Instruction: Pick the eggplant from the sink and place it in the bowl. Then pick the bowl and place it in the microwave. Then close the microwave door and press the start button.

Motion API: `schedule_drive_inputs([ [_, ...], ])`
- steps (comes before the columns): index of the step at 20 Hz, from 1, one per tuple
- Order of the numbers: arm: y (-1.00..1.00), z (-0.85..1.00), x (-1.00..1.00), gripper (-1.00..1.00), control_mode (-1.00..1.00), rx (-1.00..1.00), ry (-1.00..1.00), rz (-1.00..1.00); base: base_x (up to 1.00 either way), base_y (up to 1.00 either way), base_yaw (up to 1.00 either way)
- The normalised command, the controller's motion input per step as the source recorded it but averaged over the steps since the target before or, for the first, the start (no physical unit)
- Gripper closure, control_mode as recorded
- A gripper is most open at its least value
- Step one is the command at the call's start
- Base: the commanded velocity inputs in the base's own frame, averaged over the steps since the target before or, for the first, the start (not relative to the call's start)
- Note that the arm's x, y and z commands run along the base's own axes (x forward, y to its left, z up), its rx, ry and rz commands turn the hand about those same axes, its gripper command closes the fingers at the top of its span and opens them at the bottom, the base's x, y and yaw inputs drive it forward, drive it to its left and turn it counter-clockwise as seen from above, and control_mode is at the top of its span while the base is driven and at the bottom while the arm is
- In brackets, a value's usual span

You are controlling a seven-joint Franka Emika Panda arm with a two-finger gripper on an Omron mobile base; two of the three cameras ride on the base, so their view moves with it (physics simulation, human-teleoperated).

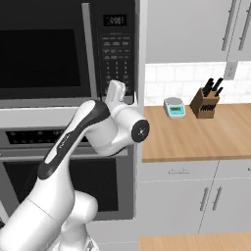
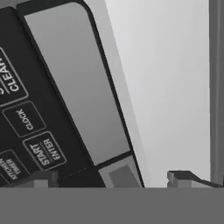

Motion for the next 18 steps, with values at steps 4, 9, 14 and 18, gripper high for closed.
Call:
schedule_drive_inputs([
  [4,0.00,-0.24,0.50,-1.00,-1.00,0.00,0.06,0.00,0.00,0.00,0.00],
  [9,0.00,-0.10,0.38,-1.00,-1.00,0.01,0.01,0.00,0.00,0.00,0.00],
  [14,0.00,-0.15,0.27,-1.00,-1.00,0.00,0.00,0.00,0.00,0.00,0.00],
  [18,0.31,-0.26,-0.37,-1.00,-1.00,0.00,0.00,0.00,0.00,0.00,0.00],
])
